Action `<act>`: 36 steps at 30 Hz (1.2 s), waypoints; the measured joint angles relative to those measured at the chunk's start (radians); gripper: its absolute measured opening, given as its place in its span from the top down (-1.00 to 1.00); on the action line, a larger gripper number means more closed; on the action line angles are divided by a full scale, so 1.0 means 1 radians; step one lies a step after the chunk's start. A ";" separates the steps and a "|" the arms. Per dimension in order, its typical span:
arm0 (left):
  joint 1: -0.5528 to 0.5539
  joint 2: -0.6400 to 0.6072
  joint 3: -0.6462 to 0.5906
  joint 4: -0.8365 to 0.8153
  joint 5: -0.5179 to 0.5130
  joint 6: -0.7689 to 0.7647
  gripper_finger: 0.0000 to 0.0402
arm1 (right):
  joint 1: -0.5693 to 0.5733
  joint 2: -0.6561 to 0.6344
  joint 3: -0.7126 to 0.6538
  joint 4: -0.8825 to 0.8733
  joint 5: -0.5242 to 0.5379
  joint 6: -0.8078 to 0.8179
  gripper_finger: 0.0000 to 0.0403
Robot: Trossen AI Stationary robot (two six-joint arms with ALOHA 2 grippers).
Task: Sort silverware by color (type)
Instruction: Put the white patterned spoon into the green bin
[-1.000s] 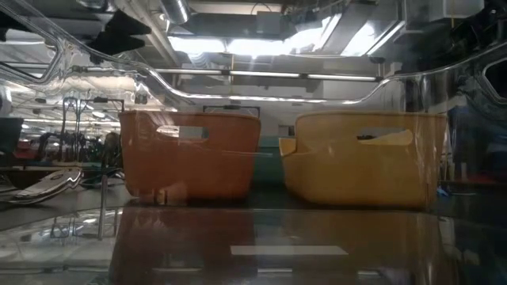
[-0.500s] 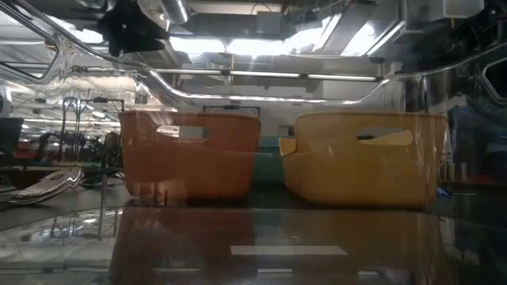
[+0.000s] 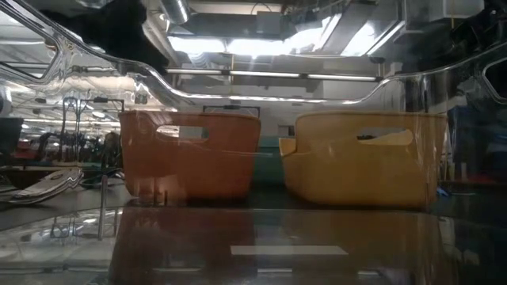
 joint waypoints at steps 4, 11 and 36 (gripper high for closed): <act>0.047 0.059 0.000 0.000 0.022 0.000 -0.03 | 0.000 0.000 0.000 -0.001 0.001 0.000 0.44; 0.115 0.165 0.000 -0.044 0.024 0.051 -0.03 | 0.000 0.000 0.000 -0.002 0.004 0.000 0.44; 0.167 0.644 0.000 -0.026 0.022 0.361 -0.03 | 0.000 0.000 0.000 -0.004 0.003 0.000 0.44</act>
